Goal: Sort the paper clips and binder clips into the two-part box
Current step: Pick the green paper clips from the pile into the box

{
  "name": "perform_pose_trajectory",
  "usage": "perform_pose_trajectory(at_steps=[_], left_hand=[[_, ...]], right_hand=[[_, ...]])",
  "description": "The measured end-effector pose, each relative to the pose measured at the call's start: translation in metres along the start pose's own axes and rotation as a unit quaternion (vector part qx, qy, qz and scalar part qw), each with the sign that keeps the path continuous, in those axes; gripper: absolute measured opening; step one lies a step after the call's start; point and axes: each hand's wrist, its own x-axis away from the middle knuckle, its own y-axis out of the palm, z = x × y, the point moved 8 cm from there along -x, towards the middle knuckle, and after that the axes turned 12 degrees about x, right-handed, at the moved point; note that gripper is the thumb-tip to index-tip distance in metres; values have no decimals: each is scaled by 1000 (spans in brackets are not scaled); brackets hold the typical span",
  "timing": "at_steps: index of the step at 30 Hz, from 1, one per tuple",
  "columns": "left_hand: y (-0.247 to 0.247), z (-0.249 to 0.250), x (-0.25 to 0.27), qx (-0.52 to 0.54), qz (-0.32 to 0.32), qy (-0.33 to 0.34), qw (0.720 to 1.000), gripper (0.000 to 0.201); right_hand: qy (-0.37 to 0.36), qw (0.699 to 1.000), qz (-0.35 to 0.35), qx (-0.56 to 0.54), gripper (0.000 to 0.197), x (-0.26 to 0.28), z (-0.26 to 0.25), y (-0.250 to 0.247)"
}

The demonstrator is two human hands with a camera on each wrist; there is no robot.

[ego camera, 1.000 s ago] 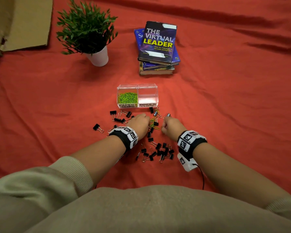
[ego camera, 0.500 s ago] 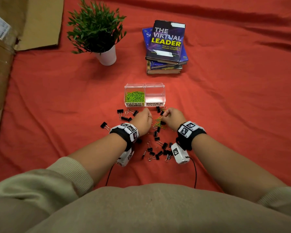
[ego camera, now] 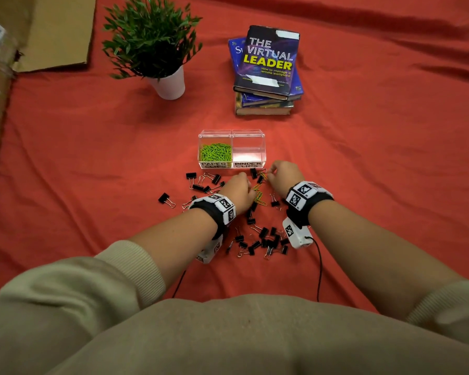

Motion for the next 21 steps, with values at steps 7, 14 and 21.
perform_pose_trajectory(at_steps=[7,14,21], left_hand=[[15,6,-7,-125,-12,53,991,29],[22,10,-5,-209,-28,79,974,25],[11,0,-1,-184,-20,56,981,28]], right_hand=[[-5,996,-54,77,25,-8,-11,16],[25,992,-86,88,37,-1,-7,20],[51,994,-68,67,20,5,12,10]])
